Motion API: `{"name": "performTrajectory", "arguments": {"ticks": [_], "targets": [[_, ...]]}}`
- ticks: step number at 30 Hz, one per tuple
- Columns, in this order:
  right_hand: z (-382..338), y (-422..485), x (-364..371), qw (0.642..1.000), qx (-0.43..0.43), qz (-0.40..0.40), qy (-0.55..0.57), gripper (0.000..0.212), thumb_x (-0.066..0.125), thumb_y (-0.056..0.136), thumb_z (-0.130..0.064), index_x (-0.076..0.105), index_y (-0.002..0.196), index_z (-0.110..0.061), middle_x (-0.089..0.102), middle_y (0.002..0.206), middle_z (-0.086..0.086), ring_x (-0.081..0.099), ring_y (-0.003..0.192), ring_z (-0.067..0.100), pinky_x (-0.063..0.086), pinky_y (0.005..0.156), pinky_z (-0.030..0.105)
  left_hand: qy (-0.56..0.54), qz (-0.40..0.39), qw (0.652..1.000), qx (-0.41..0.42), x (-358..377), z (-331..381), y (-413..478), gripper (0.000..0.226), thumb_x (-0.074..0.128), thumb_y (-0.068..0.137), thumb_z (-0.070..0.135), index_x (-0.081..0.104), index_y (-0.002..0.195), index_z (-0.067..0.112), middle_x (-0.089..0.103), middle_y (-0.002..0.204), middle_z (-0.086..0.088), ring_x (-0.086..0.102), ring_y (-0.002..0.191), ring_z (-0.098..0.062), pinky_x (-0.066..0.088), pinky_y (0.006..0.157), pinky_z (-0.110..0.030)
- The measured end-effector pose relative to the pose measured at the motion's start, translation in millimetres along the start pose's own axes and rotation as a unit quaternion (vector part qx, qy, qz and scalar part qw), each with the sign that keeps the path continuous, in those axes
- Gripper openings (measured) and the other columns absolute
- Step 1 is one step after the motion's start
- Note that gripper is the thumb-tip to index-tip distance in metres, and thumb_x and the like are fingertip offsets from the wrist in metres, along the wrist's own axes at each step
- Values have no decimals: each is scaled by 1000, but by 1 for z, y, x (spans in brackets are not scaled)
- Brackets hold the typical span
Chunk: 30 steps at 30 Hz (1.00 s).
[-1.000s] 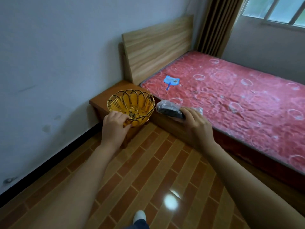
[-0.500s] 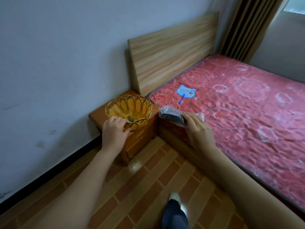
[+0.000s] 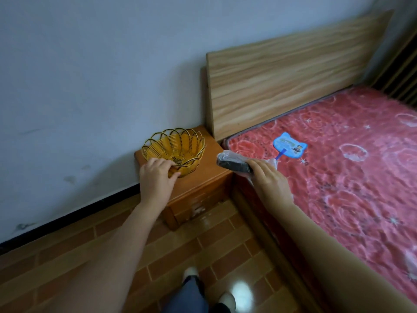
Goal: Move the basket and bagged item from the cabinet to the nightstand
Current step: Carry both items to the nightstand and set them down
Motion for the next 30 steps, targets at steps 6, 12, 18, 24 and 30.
{"name": "performTrajectory", "arguments": {"ticks": [6, 12, 18, 24, 30], "targets": [[31, 46, 48, 999, -21, -24, 19, 38, 68, 72, 0, 59, 109, 0, 67, 108, 14, 65, 96, 30, 55, 68, 36, 10, -12, 1000, -27, 43, -12, 55, 28, 74, 73, 18, 66, 96, 4, 68, 94, -13, 54, 95, -32, 44, 80, -45], [59, 100, 103, 997, -41, -69, 4, 33, 48, 77, -10, 61, 105, 0, 69, 104, 14, 67, 92, 29, 56, 61, 33, 13, -34, 999, -34, 90, -24, 123, 28, 75, 72, 17, 66, 95, 3, 69, 92, -13, 56, 93, -32, 42, 76, -42], [97, 137, 163, 992, -40, -116, 24, 37, 67, 72, -2, 60, 108, 1, 68, 104, 17, 67, 92, 31, 56, 63, 36, -11, -91, 995, -43, 148, -24, 182, 32, 70, 75, 16, 64, 103, 2, 67, 102, -16, 54, 100, -31, 43, 83, -43], [128, 162, 223, 985, -45, -155, 57, 41, 74, 70, -2, 62, 109, 0, 69, 104, 15, 66, 94, 29, 56, 64, 34, -40, -119, 989, -84, 203, -27, 223, 31, 67, 78, 12, 63, 107, 1, 63, 103, -19, 54, 96, -32, 44, 83, -41], [157, 174, 275, 978, -62, -185, 77, 40, 72, 73, -3, 61, 111, -1, 69, 106, 14, 66, 96, 28, 56, 68, 34, -40, -141, 981, -125, 266, -45, 253, 29, 62, 83, 16, 62, 111, 6, 59, 109, -17, 54, 98, -29, 44, 84, -38]]}}
Point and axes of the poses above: each hand's wrist, its own y-axis towards the middle knuckle, its own x-axis out of the palm, z = x × y, the point moved 8 cm from there along y, towards the middle knuckle
